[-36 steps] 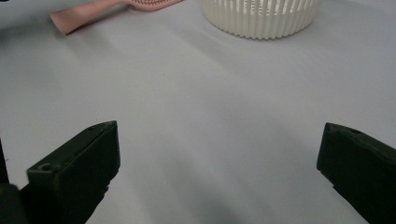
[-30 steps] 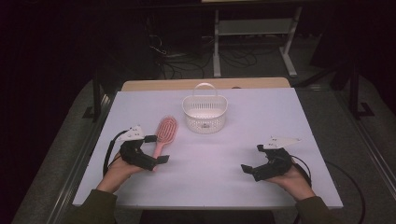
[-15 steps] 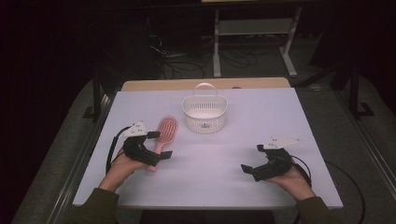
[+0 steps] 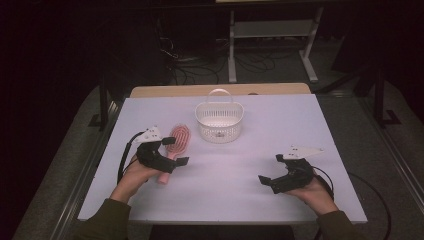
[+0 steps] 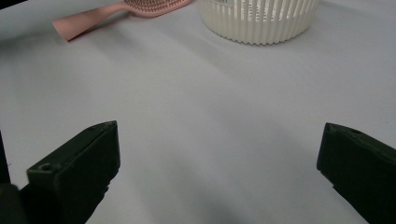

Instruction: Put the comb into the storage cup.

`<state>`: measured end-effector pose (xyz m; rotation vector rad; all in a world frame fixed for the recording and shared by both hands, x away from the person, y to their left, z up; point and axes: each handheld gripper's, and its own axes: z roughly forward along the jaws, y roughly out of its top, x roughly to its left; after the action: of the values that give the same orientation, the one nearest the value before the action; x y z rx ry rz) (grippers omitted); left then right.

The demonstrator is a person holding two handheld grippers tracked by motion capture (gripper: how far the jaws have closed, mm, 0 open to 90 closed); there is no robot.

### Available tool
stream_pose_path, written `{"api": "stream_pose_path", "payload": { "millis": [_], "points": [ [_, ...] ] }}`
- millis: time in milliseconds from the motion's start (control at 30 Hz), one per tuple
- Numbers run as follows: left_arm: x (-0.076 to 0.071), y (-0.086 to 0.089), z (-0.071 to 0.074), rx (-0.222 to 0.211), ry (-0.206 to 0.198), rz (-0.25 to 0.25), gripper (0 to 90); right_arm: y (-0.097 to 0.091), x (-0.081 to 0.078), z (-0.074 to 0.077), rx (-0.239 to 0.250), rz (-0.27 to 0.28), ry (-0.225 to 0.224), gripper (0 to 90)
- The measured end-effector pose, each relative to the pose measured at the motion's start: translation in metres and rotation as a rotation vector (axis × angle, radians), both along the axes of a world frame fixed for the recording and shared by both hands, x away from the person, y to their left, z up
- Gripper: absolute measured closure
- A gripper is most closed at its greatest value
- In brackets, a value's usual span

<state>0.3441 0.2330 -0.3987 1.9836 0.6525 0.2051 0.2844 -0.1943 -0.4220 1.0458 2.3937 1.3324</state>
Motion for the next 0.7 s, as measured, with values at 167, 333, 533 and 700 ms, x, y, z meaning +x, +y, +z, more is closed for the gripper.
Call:
{"api": "stream_pose_path", "payload": {
  "millis": [167,333,533,700],
  "points": [
    [0.0027,-0.0019,-0.0021,0.012,0.001,0.004,6.2,0.0005,-0.0001,-0.0001,-0.001,0.003,-0.001,0.0],
    [0.0038,-0.0019,-0.0042,0.031,0.012,0.007,12.5,0.0004,0.0002,-0.0003,-0.002,0.003,0.003,0.0],
    [0.0053,-0.0027,-0.0080,0.062,0.032,0.026,19.8,0.0005,0.0001,-0.0004,0.000,0.005,0.005,0.0],
    [0.0062,-0.0018,-0.0096,0.072,0.047,0.037,26.9,0.0008,0.0002,-0.0008,-0.006,0.011,0.005,0.0]
  ]
}}
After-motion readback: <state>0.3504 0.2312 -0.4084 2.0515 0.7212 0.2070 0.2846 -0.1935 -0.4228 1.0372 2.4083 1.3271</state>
